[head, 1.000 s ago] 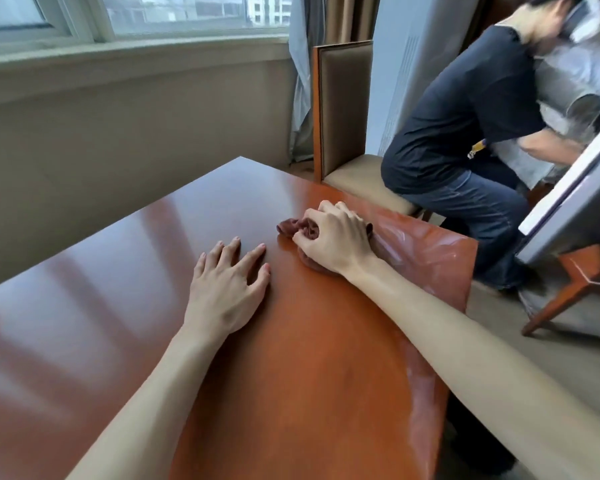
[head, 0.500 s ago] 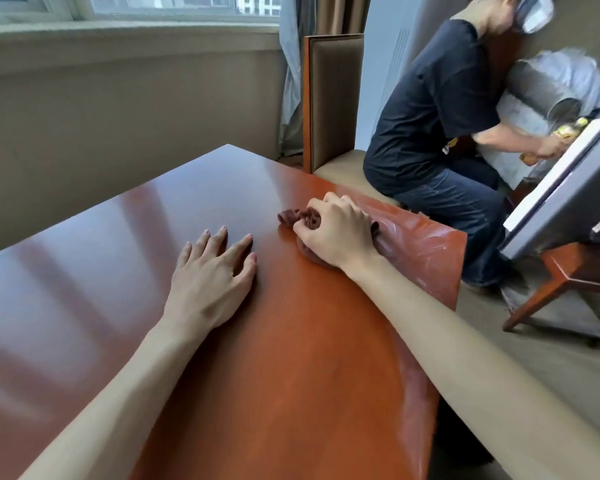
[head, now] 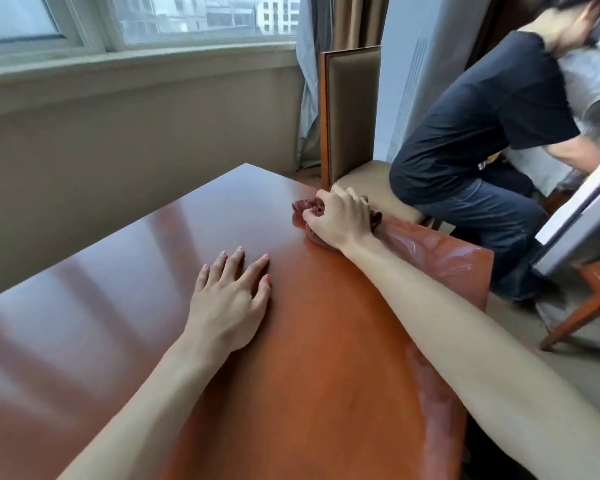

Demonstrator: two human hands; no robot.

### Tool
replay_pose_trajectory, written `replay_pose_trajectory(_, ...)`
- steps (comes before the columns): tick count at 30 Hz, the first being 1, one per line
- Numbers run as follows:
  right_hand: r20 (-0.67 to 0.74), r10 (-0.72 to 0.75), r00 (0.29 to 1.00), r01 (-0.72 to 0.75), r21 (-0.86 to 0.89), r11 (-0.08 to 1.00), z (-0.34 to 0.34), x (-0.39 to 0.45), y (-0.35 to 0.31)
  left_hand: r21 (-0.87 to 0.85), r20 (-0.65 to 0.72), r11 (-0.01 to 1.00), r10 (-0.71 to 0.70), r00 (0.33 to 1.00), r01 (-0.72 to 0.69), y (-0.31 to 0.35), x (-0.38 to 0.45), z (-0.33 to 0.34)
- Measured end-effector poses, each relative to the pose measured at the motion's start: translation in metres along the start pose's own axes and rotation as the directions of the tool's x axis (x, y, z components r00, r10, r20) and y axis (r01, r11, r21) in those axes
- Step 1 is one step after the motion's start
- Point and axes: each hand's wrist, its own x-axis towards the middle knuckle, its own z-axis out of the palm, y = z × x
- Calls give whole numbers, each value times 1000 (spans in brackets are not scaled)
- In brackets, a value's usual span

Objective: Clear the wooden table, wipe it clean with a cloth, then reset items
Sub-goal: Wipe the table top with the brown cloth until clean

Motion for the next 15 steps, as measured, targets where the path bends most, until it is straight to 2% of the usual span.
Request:
replay_pose_trajectory(4,34,-76,997,75,28,997,-51,-129,-18,83,41,995,57,997,-61,23,-21,-23)
replay_pose_trajectory(9,24,-216,976,212,107,971,-109,-273,-24,-85,-1,977,197,980,-196,46,-112,-47)
replay_pose_trajectory(11,13,-222,975,218,140,966,-119,-284,-17,-87,-17,974,208,978,-209,43,-154,-47)
replay_pose_trajectory(15,18,-169,985,168,59,984,-106,-222,-18,-24,8,977,212,977,-212,33,-200,-28)
